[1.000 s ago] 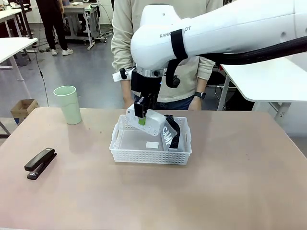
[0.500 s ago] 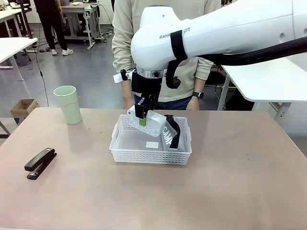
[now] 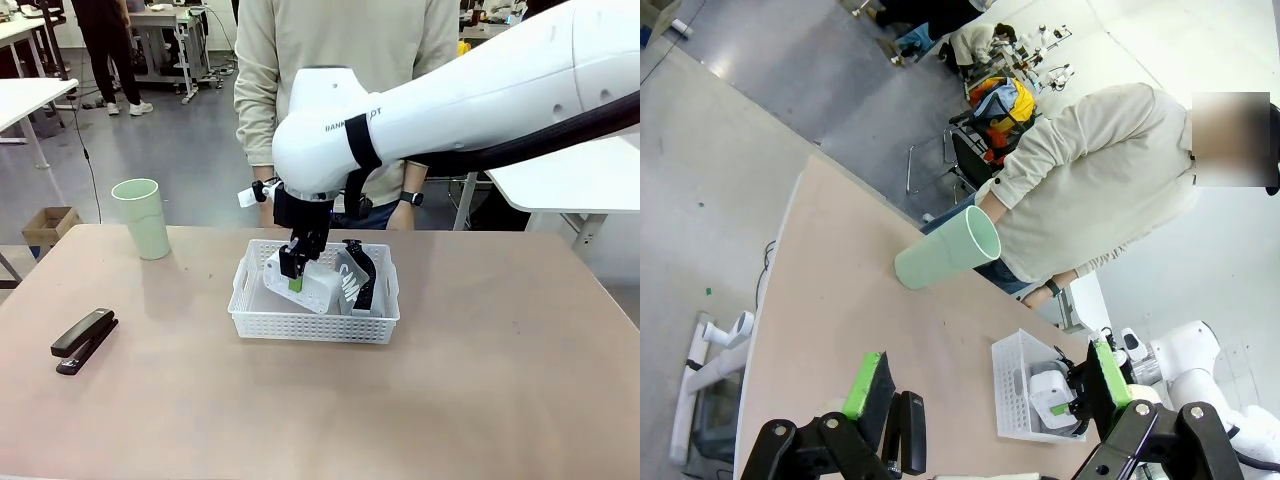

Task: Efficiently arrange items inside the basket to fit them all.
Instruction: Pick up the Digital clock and place it inside the Organizing basket.

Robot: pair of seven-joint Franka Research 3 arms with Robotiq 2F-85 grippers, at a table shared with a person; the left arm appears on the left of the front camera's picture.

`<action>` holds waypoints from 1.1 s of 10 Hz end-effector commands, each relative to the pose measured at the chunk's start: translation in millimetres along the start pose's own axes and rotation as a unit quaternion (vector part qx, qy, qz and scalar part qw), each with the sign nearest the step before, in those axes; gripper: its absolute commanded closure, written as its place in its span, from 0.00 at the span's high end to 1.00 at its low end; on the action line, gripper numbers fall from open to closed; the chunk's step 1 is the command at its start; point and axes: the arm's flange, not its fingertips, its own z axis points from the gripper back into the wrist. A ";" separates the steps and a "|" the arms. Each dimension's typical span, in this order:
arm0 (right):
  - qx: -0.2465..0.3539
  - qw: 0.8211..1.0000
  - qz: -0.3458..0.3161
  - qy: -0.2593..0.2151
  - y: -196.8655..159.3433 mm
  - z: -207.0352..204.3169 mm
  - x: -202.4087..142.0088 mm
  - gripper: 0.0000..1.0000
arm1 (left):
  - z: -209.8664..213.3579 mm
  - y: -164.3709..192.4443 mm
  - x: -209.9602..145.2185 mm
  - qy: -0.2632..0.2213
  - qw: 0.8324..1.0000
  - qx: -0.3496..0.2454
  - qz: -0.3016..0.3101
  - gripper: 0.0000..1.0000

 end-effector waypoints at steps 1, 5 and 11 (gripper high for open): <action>-0.014 0.999 -0.016 -0.025 10.4 -6.3 -9.2 0.51 | -1.1 1.6 0.5 -0.011 1.000 -0.011 -0.012 1.00; -0.068 0.997 -0.045 0.002 6.7 -22.3 -10.1 0.51 | -1.1 1.6 0.5 -0.011 1.000 -0.011 -0.012 1.00; -0.081 0.996 -0.049 0.002 -0.5 -28.6 -8.5 0.51 | -1.1 1.6 0.5 -0.011 1.000 -0.011 -0.012 1.00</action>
